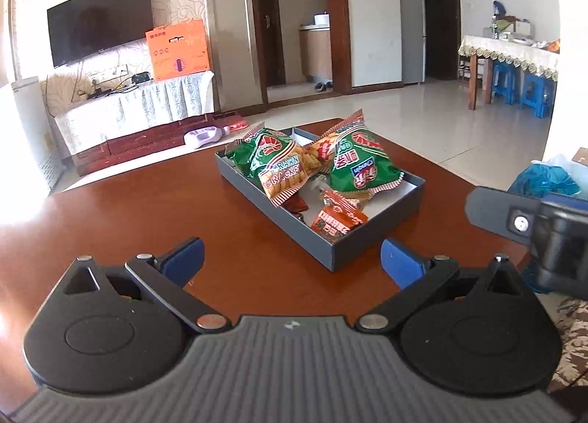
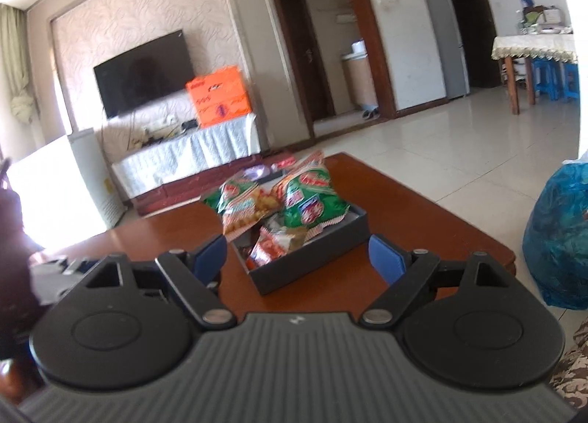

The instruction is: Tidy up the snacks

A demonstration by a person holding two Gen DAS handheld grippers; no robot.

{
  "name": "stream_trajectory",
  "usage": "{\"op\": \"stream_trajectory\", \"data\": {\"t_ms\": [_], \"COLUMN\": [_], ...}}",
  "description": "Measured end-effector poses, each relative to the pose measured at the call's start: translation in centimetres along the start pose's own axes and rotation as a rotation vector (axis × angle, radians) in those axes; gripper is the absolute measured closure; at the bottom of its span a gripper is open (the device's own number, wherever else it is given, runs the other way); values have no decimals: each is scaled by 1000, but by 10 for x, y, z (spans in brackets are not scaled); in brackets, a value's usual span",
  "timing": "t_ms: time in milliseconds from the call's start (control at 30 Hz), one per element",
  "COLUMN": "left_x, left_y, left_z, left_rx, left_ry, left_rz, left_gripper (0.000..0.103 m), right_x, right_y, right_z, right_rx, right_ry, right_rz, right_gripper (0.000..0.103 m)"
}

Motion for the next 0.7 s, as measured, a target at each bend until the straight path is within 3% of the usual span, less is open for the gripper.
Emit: {"op": "stream_trajectory", "data": {"t_ms": [200, 700], "left_x": [-7, 7], "left_y": [-9, -14], "left_z": [2, -5], "left_rx": [18, 7], "left_ry": [-2, 16], "left_rz": [42, 2], "left_gripper": [0, 0], "right_x": [16, 15], "right_y": [-8, -10], "right_z": [7, 13], "right_rx": [19, 37], "right_ry": [-32, -28], "right_rz": [-118, -146], "right_gripper": [14, 13]}}
Point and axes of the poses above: each gripper's, at about its wrist camera, not at the fingertips, and z roughly the way its jaws point, x to its left, y to its top, the point moved 9 cm from there along z, roughly the way its jaws point
